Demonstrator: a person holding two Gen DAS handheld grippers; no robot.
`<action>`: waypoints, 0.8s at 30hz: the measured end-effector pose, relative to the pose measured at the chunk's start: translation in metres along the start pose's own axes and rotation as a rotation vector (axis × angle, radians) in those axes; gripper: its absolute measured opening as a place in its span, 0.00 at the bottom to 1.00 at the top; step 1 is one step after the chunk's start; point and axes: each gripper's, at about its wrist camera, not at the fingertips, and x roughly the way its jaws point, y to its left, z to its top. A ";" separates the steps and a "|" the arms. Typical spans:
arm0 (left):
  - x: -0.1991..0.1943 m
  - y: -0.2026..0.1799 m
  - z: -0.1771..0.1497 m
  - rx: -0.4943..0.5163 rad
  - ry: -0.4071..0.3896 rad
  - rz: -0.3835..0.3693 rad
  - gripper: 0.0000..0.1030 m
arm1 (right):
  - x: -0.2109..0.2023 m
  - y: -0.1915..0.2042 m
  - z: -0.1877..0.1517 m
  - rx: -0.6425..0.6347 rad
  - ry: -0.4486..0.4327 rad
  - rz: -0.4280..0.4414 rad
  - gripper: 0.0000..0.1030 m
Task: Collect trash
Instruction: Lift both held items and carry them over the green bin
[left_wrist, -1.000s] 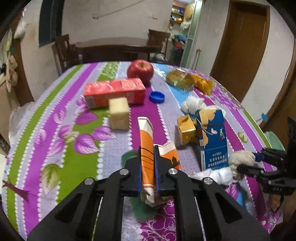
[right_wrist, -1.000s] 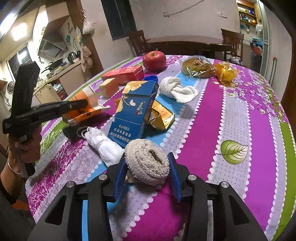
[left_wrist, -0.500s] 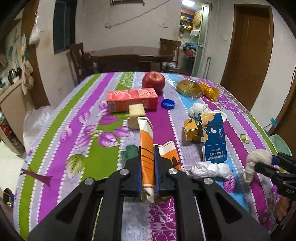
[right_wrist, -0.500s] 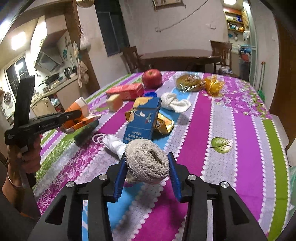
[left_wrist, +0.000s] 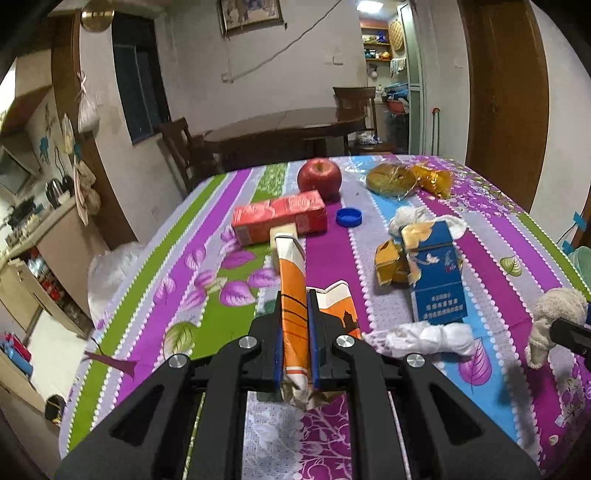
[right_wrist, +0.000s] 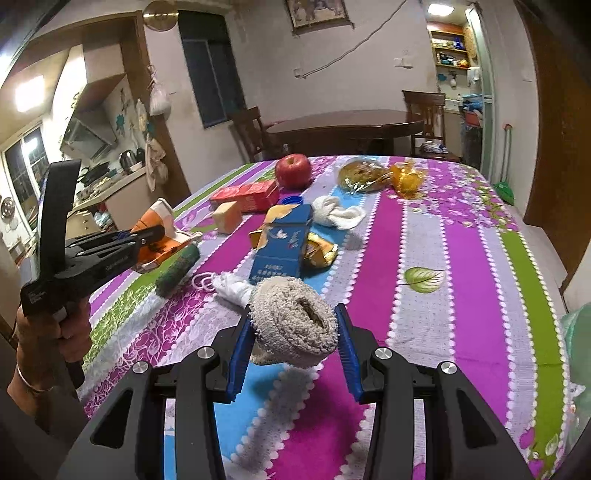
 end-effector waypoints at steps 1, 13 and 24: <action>-0.002 -0.003 0.001 0.007 -0.008 0.003 0.09 | -0.004 -0.002 0.001 0.003 -0.010 -0.009 0.43; -0.018 -0.031 0.024 0.065 -0.069 -0.005 0.09 | -0.042 -0.023 0.016 0.026 -0.084 -0.098 0.43; -0.033 -0.071 0.046 0.136 -0.122 -0.052 0.09 | -0.079 -0.046 0.027 0.054 -0.136 -0.192 0.43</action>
